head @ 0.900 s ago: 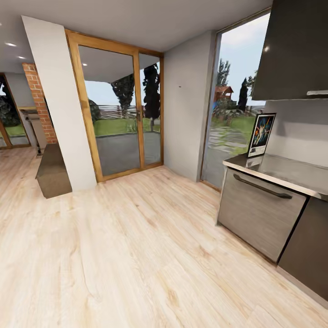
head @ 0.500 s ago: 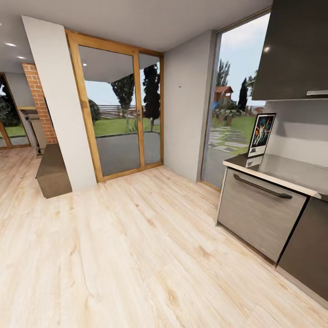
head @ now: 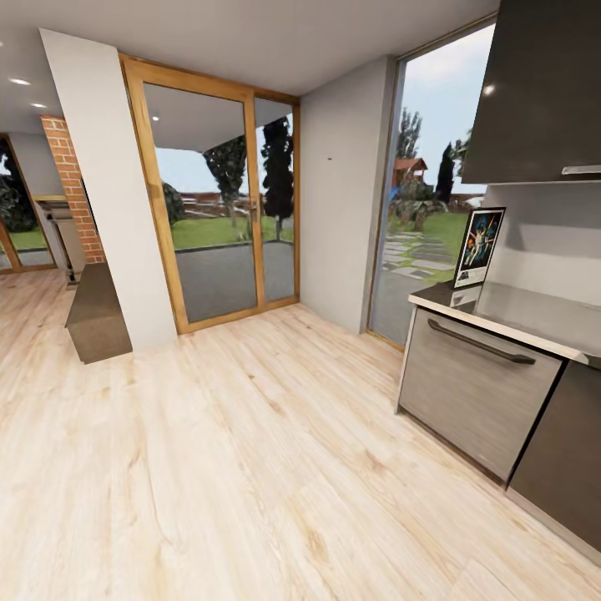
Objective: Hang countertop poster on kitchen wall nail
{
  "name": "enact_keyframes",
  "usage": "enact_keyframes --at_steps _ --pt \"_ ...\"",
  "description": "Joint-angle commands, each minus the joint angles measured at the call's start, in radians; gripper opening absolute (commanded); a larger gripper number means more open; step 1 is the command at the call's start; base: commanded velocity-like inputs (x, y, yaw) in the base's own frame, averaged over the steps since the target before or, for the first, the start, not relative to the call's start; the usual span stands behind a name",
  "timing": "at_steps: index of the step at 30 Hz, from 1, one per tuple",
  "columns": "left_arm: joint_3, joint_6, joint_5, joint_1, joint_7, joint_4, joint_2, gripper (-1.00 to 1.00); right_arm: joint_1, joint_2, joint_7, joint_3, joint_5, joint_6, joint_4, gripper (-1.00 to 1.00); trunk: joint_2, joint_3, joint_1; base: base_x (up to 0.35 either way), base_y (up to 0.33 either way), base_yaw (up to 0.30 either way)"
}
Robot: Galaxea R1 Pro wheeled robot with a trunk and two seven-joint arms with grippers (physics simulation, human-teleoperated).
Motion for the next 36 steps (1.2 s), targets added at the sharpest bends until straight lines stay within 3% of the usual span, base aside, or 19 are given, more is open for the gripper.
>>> enact_keyframes --at_steps 1,3,4,8,17,36 --pt "0.0 -0.002 -0.001 0.001 0.0 -0.007 0.0 1.0 -0.001 -0.002 0.0 0.0 -0.001 -0.008 -0.005 1.0 0.0 -0.001 0.0 0.0 0.0 0.0" --pt "0.0 -0.004 -0.002 0.001 0.0 -0.019 0.0 1.0 -0.003 -0.005 0.0 0.0 -0.001 -0.02 -0.017 1.0 0.0 -0.001 0.0 0.0 0.0 0.0" --pt "0.0 -0.004 -0.002 0.001 0.0 -0.467 0.0 1.0 -0.003 -0.01 0.0 -0.001 -0.002 -0.1 -0.376 1.0 0.0 -0.001 0.0 0.0 0.0 0.0" --pt "0.002 -0.005 -0.003 0.001 -0.001 -0.568 0.0 1.0 -0.005 -0.025 0.0 -0.001 -0.004 -0.108 -0.429 1.0 0.0 -0.001 0.0 0.0 0.0 0.0" --pt "0.007 -0.006 -0.002 0.001 -0.001 -0.592 0.016 1.0 -0.005 -0.035 -0.001 0.001 -0.004 -0.11 -0.442 1.0 0.0 -0.001 0.0 0.075 0.0 0.0" --pt "0.01 -0.005 -0.002 0.001 -0.005 -0.593 0.029 1.0 -0.004 -0.036 -0.002 0.002 -0.001 -0.111 -0.44 1.0 0.0 -0.001 0.0 0.324 0.004 0.0"
